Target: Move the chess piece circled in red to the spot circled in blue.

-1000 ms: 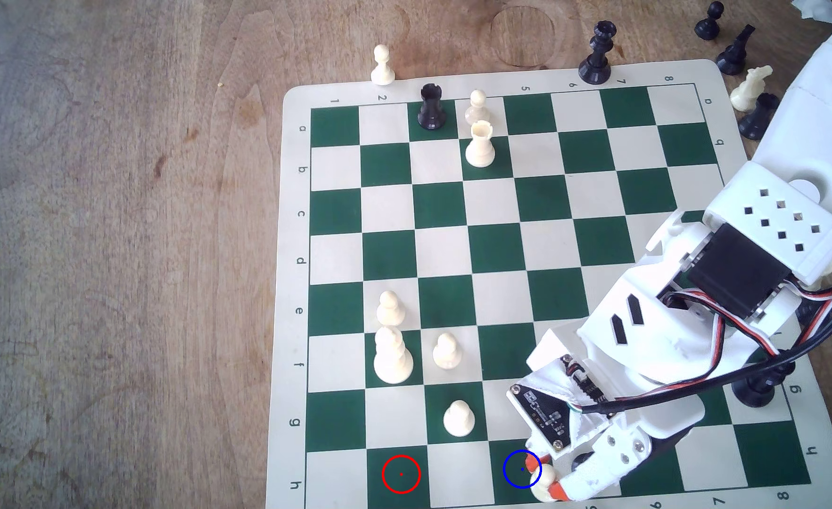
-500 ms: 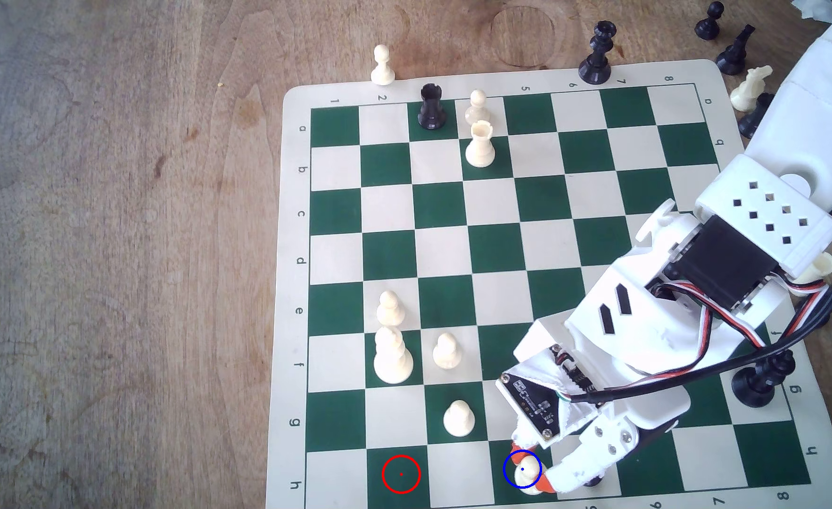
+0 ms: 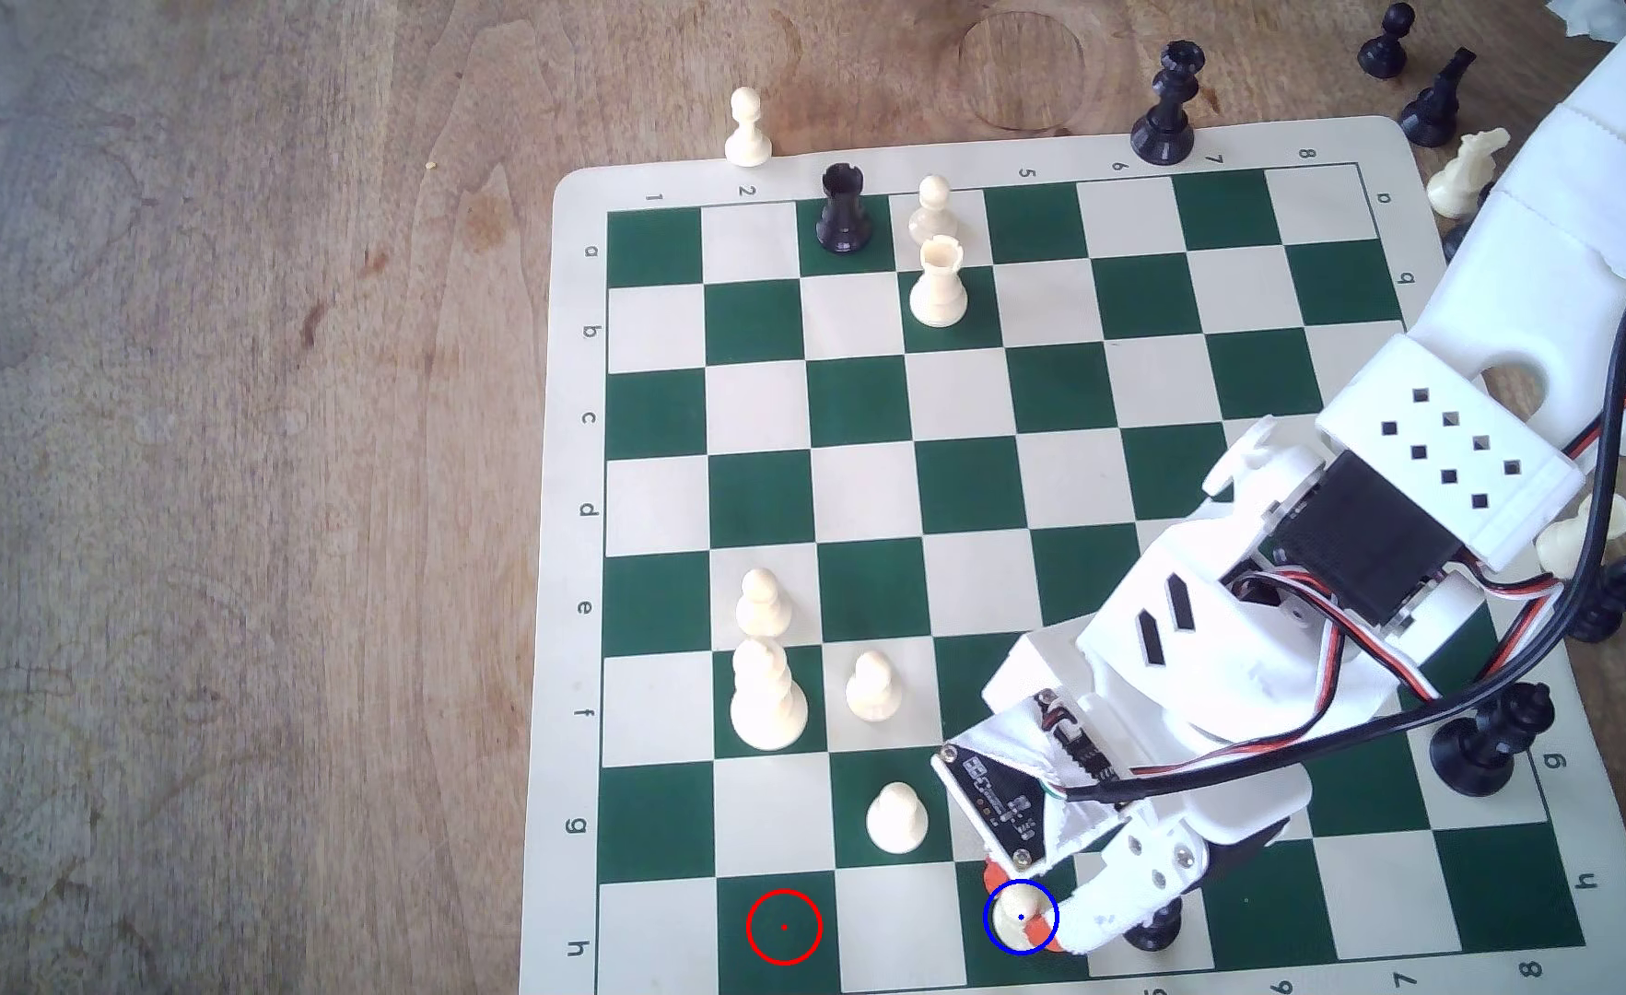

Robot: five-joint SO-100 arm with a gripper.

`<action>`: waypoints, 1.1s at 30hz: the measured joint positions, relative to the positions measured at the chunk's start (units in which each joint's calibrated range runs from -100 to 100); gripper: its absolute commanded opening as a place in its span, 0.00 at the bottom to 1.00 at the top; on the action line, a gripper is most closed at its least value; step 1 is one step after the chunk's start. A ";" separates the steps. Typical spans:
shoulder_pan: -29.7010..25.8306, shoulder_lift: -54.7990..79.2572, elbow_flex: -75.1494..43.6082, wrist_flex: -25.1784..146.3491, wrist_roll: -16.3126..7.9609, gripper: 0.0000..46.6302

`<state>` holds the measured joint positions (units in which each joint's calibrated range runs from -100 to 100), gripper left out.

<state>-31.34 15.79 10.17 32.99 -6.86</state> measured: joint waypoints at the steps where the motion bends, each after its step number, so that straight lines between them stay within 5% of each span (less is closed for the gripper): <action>1: 0.00 0.00 0.00 0.00 0.00 0.01; 4: 0.00 0.00 0.00 0.00 0.00 0.03; 8: 0.00 0.00 0.00 -0.56 0.00 0.30; 33: 0.74 -2.68 0.00 0.48 0.24 0.33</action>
<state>-30.60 13.11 10.17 33.47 -6.62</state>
